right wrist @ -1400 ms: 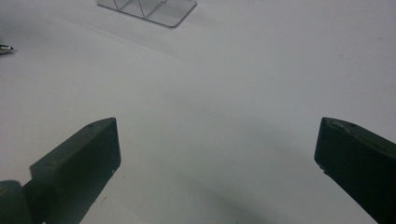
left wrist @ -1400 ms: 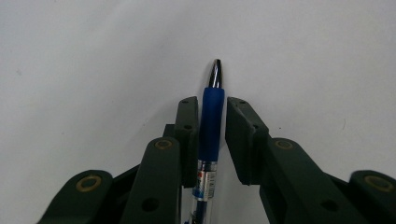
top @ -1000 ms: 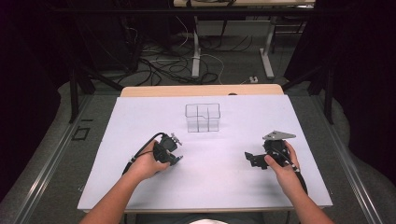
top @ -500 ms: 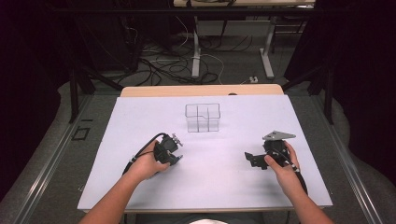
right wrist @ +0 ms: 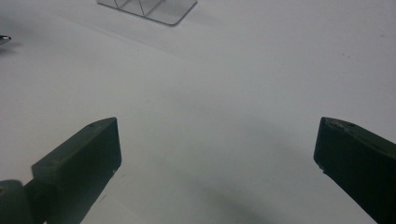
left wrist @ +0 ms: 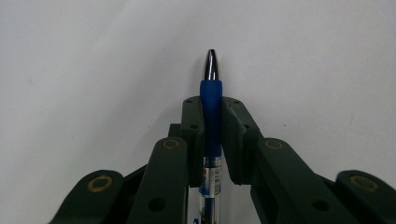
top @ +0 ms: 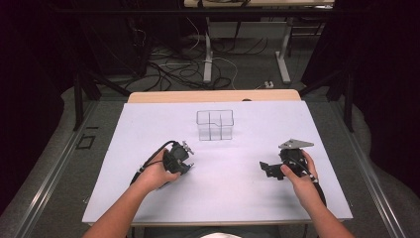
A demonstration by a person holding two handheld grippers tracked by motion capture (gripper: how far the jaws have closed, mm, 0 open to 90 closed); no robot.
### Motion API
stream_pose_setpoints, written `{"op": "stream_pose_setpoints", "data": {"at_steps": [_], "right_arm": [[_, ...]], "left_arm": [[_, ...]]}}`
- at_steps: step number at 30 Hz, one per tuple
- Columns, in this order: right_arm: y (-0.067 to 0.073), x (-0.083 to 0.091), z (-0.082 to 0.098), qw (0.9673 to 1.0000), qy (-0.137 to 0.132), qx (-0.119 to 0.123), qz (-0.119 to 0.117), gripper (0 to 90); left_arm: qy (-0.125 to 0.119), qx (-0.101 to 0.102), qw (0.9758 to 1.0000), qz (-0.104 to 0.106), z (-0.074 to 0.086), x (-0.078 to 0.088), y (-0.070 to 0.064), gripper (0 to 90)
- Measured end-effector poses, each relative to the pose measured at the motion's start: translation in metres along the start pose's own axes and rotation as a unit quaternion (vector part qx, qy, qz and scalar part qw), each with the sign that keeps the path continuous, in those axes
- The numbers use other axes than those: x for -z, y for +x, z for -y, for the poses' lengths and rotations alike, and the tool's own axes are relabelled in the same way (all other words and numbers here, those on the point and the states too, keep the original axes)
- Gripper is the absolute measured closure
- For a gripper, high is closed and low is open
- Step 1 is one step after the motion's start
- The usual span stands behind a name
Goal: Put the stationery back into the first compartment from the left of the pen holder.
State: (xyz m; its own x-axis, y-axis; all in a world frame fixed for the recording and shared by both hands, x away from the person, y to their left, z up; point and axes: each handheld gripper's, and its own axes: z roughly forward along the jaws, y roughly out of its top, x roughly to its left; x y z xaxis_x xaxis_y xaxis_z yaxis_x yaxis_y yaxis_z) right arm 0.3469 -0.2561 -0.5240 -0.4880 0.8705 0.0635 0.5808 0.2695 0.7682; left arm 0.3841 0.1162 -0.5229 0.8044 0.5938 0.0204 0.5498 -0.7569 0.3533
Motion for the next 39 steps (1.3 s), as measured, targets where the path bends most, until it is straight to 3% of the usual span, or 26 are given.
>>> {"op": "stream_pose_setpoints", "data": {"at_steps": [11,14,20,24,26,27,29,36,37,38,39], "right_arm": [[0.000,-0.001,0.000,1.0000,0.000,0.000,-0.001,0.5],[0.000,-0.001,0.000,1.0000,0.000,-0.001,-0.001,0.5],[0.000,-0.002,0.000,1.0000,0.000,0.001,-0.001,0.7],[0.000,-0.002,0.000,1.0000,0.001,0.001,-0.002,0.8],[0.001,-0.001,0.000,1.0000,0.001,-0.002,-0.001,0.8],[0.001,-0.001,0.000,1.0000,0.002,-0.004,-0.002,0.7],[0.001,-0.001,0.001,1.0000,0.002,-0.003,-0.002,0.8],[0.000,-0.001,0.001,1.0000,-0.002,-0.002,0.000,1.2],[0.000,-0.001,0.001,1.0000,-0.002,-0.001,0.000,1.2],[0.000,-0.001,0.001,1.0000,-0.002,-0.002,0.000,1.2],[0.000,-0.001,0.001,1.0000,-0.002,-0.001,0.000,1.2]], "left_arm": [[-0.045,0.033,0.9984,0.006,0.000,0.018,0.010,80.5],[-0.062,0.051,0.9967,0.012,0.000,0.024,0.014,80.5],[-0.099,0.068,0.9926,0.015,0.000,0.034,0.019,80.5],[-0.138,0.080,0.9872,0.010,0.002,0.038,0.022,80.5],[-0.151,0.090,0.9843,0.018,0.003,0.039,0.024,80.5],[-0.165,0.098,0.9813,0.014,0.004,0.039,0.025,80.4],[-0.178,0.109,0.9779,0.019,0.005,0.040,0.028,80.4],[-0.232,0.145,0.9612,0.035,0.007,0.046,0.036,80.4],[-0.243,0.150,0.9578,0.034,0.007,0.046,0.036,80.5],[-0.245,0.151,0.9571,0.036,0.008,0.047,0.038,80.5],[-0.259,0.161,0.9517,0.036,0.007,0.046,0.037,80.4]]}}
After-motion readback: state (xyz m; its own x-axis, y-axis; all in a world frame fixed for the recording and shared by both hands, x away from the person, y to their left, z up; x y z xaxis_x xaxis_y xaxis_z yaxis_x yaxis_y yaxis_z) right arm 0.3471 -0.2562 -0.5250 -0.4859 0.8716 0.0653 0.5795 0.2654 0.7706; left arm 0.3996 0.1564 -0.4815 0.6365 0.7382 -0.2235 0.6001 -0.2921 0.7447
